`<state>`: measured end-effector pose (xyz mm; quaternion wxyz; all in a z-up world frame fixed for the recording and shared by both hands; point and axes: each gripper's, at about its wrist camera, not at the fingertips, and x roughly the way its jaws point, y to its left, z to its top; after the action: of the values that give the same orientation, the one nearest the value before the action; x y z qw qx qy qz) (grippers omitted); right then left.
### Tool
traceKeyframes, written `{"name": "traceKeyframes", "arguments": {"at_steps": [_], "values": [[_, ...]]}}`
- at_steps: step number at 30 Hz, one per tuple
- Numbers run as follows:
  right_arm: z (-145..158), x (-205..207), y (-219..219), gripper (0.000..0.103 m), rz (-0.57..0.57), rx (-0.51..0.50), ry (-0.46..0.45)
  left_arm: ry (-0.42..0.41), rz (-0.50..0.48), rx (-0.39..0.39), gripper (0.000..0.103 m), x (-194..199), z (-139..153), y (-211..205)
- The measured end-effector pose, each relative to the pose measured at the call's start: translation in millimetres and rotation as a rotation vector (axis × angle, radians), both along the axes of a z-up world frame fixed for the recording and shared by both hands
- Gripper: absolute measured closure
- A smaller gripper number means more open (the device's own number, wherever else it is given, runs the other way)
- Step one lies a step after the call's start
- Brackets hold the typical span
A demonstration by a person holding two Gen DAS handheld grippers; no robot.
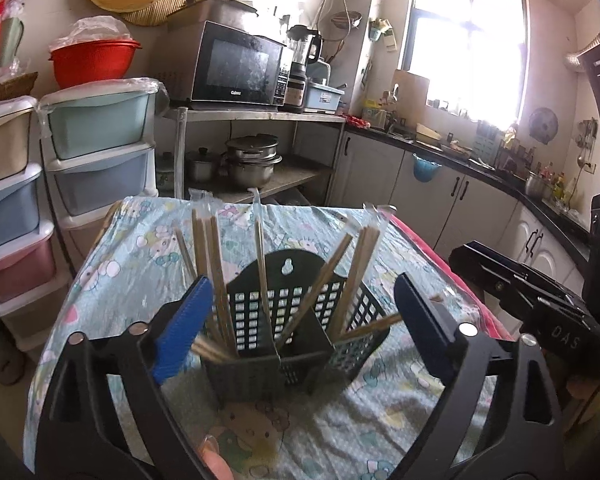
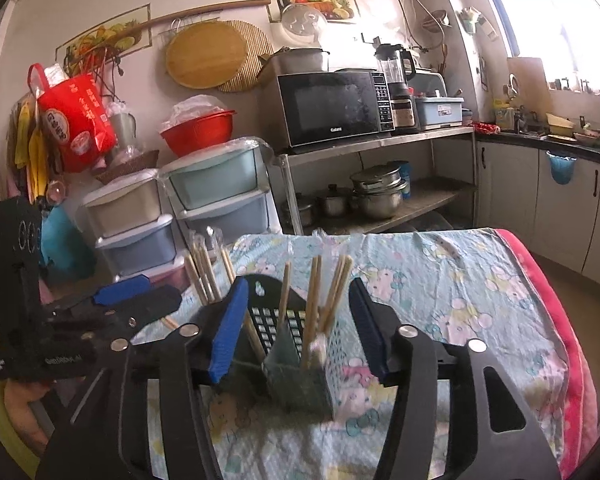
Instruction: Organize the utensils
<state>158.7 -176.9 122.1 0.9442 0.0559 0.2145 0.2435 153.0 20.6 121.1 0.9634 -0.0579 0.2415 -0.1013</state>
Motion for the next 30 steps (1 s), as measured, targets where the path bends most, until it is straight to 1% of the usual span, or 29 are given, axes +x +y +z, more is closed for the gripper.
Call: {"name": "traceKeyframes", "arguments": {"at_steps": [2,5,10,13,16,21,26,30], "values": [[-5.3,-8.9,-0.5,0.044,0.005,-0.026,-0.003,0.0,-0.001,0.002,0.012,-6.5,-3.8,-0.5],[-14.2,-21.2,-0.6,0.039,0.002,-0.062,-0.006,0.01,-0.007,-0.002,0.012,-15.3,-11.6,-2.5],[-31.0,-38.6,-1.4,0.031,0.008,-0.085,0.018,0.034,0.0,0.0,0.011,-29.4,-30.0,-4.7],[-43.4,-50.3,-0.4,0.029,0.011,-0.103,0.025,0.057,0.005,-0.003,0.011,-36.9,-42.0,-6.2],[-55.0,-59.6,0.2,0.029,0.005,-0.122,0.031,0.067,-0.001,-0.011,0.011,-45.6,-54.8,-6.9],[-66.5,-70.6,-2.8,0.026,-0.003,-0.112,0.045,0.075,0.009,-0.021,0.011,-56.8,-71.8,-8.9],[-75.3,-77.7,-7.8,0.022,-0.024,-0.099,0.05,0.044,0.019,-0.023,0.011,-67.6,-81.3,-11.6],[-81.2,-80.3,-13.1,0.019,-0.043,-0.075,0.063,0.036,0.019,-0.017,0.011,-72.4,-89.5,-13.8]]}}
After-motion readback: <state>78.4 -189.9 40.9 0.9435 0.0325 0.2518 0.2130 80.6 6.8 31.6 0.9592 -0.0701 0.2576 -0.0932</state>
